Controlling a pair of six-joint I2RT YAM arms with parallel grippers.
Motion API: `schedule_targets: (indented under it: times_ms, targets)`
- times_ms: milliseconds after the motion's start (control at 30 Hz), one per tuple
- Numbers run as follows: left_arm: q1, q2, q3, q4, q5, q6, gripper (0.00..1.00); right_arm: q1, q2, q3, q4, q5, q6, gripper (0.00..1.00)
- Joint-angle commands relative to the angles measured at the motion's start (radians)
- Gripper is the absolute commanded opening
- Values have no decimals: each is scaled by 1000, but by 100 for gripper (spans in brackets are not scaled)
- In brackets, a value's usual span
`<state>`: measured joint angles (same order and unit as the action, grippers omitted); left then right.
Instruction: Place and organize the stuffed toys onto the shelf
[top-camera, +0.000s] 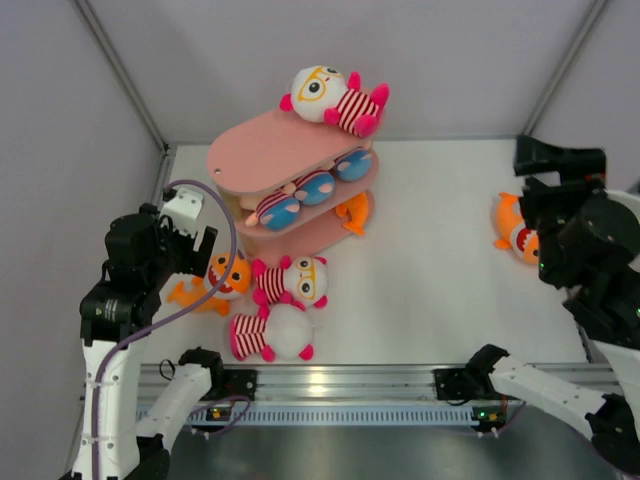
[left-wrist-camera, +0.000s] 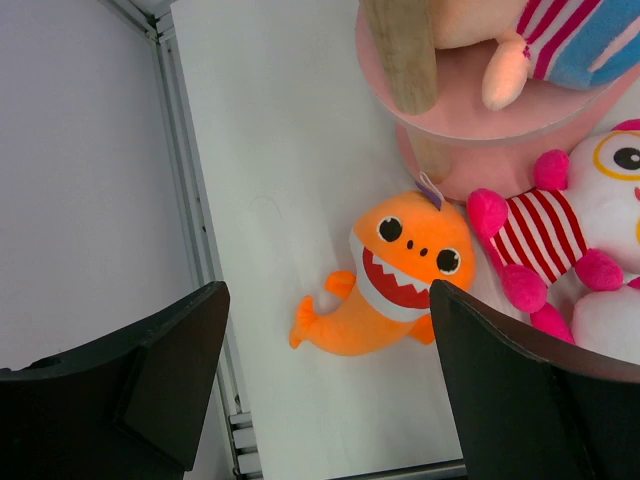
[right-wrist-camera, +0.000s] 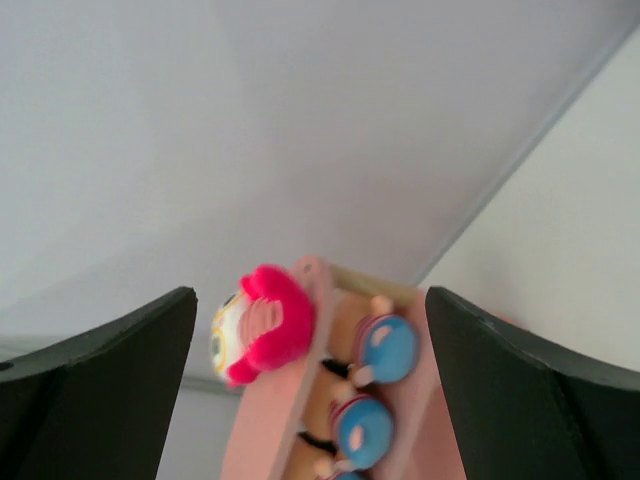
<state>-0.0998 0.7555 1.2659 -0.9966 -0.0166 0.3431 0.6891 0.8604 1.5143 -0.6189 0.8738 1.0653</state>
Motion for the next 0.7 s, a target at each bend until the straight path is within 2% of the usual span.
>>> schedule_targets:
  times_ms: [0, 33, 100, 167, 233, 267, 300, 333, 367, 433, 567, 667]
  targets:
    - [-5, 10, -13, 6, -6, 4, 87, -5, -119, -133, -319, 446, -72, 98]
    - [-5, 11, -16, 6, -3, -1, 87, -8, -145, -176, -359, 477, 2, 98]
    - [-5, 19, -19, 4, 6, -9, 87, -25, -208, -296, -395, 504, 35, 98]
    - [-5, 24, -19, 6, 9, -12, 87, -69, -206, -383, -218, 450, -182, 99]
    - [-5, 30, -14, 6, 6, -9, 87, -161, -131, -373, -128, 178, -407, 99]
    - [-5, 33, -10, 6, 4, -9, 87, -353, -6, -302, -151, 24, -441, 99]
    - [-5, 34, -8, 6, 3, -9, 87, -472, 56, -264, -186, -269, -462, 99]
    - [-5, 34, -5, 6, 1, -10, 87, -588, 112, -240, -224, -365, -470, 100]
    - [-5, 31, -2, 4, -2, -9, 87, -760, 171, -241, -223, -416, -466, 99]
    - [-5, 31, -2, -2, -5, -7, 87, -847, 170, -349, -135, -491, -440, 99]
    - [-5, 39, -8, -7, -17, 2, 87, -1147, 114, -575, 15, -663, -360, 99]
    - [-5, 51, 0, -7, -28, 11, 87, -1282, 165, -676, 105, -757, -373, 99]
